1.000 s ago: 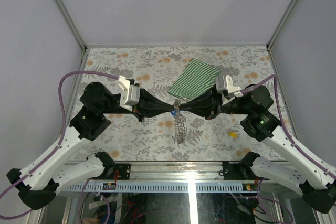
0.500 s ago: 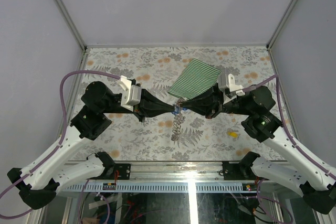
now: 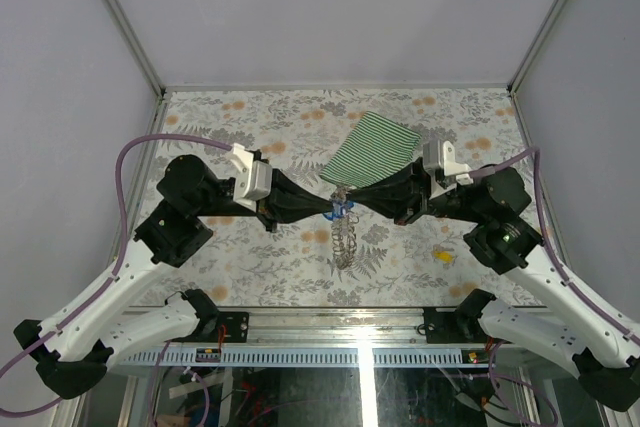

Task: Put the keys on the keyring
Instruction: Place the key at the center of the board.

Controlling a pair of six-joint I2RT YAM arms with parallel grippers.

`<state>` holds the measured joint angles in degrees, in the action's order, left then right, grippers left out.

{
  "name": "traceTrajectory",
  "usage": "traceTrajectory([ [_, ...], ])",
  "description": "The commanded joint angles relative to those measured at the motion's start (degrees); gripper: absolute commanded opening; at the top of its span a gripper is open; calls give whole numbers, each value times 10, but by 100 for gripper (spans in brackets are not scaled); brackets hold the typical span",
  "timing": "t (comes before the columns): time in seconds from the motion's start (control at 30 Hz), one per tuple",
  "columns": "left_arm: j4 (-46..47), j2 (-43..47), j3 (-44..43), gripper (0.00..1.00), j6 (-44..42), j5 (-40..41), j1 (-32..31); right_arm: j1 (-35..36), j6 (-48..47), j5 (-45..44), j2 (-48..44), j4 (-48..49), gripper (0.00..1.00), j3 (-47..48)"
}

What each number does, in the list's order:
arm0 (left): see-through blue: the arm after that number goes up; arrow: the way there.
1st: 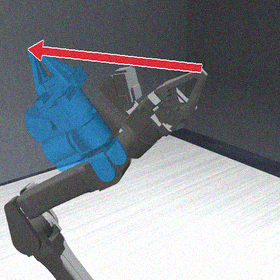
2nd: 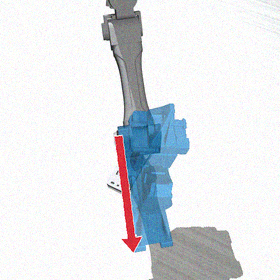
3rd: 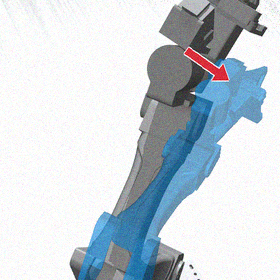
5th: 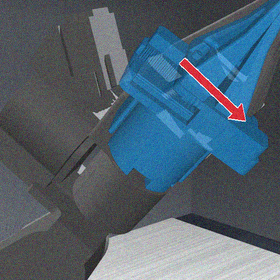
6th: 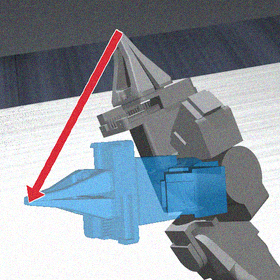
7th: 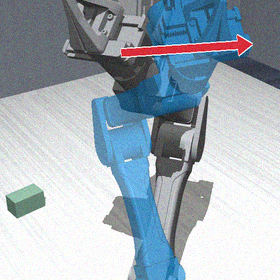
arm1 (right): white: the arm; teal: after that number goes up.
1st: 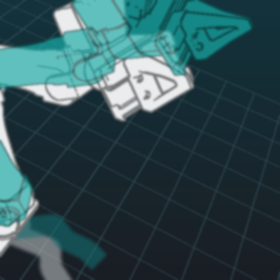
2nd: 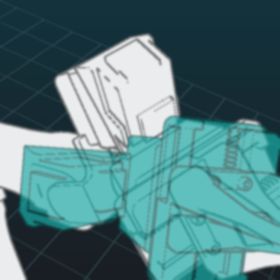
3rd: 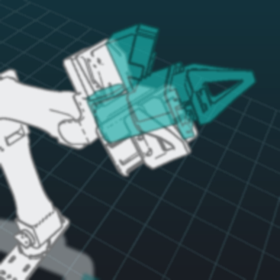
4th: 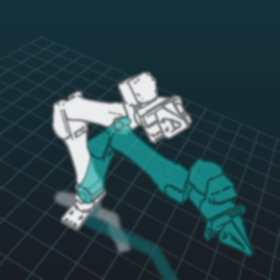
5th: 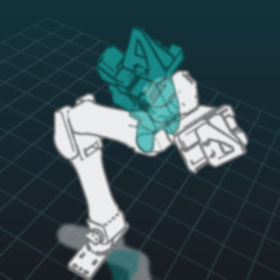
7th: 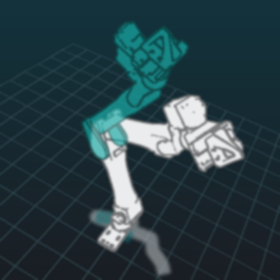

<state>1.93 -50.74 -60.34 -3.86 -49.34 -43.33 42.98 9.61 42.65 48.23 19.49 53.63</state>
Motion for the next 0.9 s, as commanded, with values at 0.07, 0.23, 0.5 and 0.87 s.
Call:
traceTrajectory([
  [0.07,-54,-1,3,0,-7,85,0,4,-78,-120,-46,-84,0,42],
  [0.23,-56,-20,61,0,48,131,0,4,-118,-217,-82,-159,0,43],
  [0.5,-54,-107,171,0,120,238,1,4,-141,-288,-118,-212,0,40],
  [0.87,-51,-336,158,0,88,164,-3,4,-136,-296,-123,-226,0,35],
])
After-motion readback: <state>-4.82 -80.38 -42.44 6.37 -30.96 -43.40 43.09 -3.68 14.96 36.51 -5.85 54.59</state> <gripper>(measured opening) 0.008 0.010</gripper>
